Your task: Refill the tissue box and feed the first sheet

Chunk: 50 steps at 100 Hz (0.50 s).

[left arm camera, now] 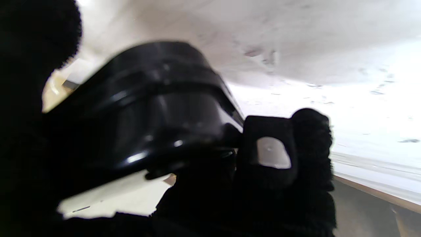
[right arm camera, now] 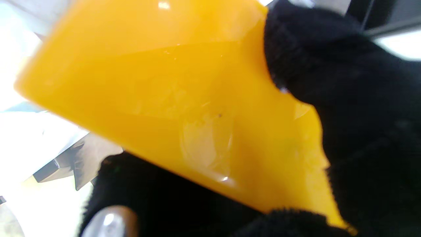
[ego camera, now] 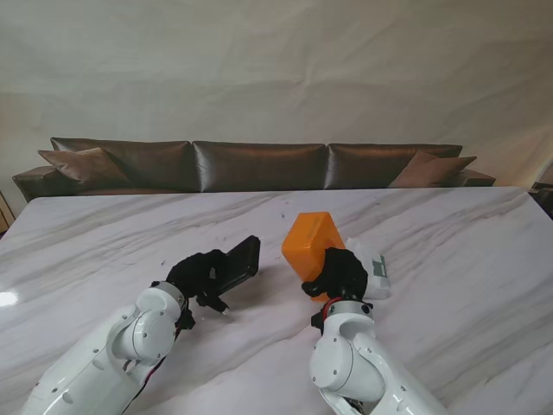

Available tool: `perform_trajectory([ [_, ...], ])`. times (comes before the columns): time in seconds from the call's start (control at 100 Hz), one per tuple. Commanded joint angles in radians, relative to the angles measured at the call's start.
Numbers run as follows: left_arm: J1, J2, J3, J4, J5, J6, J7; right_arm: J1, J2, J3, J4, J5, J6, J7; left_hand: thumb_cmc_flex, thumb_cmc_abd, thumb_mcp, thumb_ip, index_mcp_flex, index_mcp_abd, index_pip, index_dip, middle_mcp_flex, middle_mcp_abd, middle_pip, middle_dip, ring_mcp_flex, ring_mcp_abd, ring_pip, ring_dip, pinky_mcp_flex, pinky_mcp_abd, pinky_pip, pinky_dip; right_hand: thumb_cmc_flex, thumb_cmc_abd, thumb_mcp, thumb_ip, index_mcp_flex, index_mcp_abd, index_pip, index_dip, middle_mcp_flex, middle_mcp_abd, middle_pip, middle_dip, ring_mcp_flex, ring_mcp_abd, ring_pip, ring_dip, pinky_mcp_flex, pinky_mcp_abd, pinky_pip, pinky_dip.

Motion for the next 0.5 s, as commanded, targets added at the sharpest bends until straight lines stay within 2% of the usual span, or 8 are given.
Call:
perform_trajectory([
  [0.0,-0.006,0.012,-0.008,0.004,-0.024,0.011,-0.023,-0.013,0.0,0.006,-0.014,-0.005,-0.006,0.004,0.184,0.502,0.497,-0.028,0.407,-0.402,0.634,0.115,0.537,-0.298,0.947,0.06,-0.003,-0.064,-0.001,0.013,-0.03,-0.051,0.418,-0.006,0.116,0.078,0.23,0.114,0.019,0.089,0.016,0.019,0.108,0.131,0.082,0.001,0.061,0.051,0.406,0.042,0.033,-0.203,0.211,0.0],
  [0.29,-0.045,0.04,0.016,0.032,0.064,0.073,-0.128,-0.029,-0.004,0.019,-0.019,0.001,-0.021,-0.02,0.183,0.504,0.461,-0.058,0.386,-0.429,0.621,0.107,0.512,-0.312,0.929,0.068,-0.051,-0.068,-0.028,0.013,-0.075,-0.053,0.375,0.008,0.111,0.086,0.23,0.109,0.017,0.084,0.013,0.025,0.108,0.127,0.078,0.006,0.062,0.046,0.402,0.04,0.032,-0.203,0.211,-0.008],
  [0.41,-0.071,0.05,0.04,0.06,0.12,0.08,-0.149,-0.029,-0.004,0.019,-0.015,0.004,-0.027,-0.022,0.178,0.49,0.438,-0.091,0.373,-0.442,0.61,0.088,0.504,-0.321,0.907,0.061,-0.068,-0.072,-0.049,0.01,-0.088,-0.061,0.354,0.012,0.11,0.089,0.23,0.109,0.015,0.081,0.013,0.028,0.108,0.126,0.076,0.008,0.062,0.042,0.4,0.038,0.031,-0.204,0.211,-0.013],
  [0.49,-0.083,0.053,0.053,0.079,0.139,0.082,-0.149,-0.029,-0.004,0.02,-0.013,0.007,-0.03,-0.022,0.174,0.482,0.429,-0.103,0.365,-0.445,0.607,0.081,0.498,-0.323,0.902,0.059,-0.079,-0.074,-0.059,0.008,-0.094,-0.064,0.346,0.011,0.109,0.091,0.23,0.109,0.015,0.08,0.012,0.029,0.108,0.125,0.076,0.008,0.062,0.043,0.4,0.037,0.031,-0.204,0.211,-0.014],
])
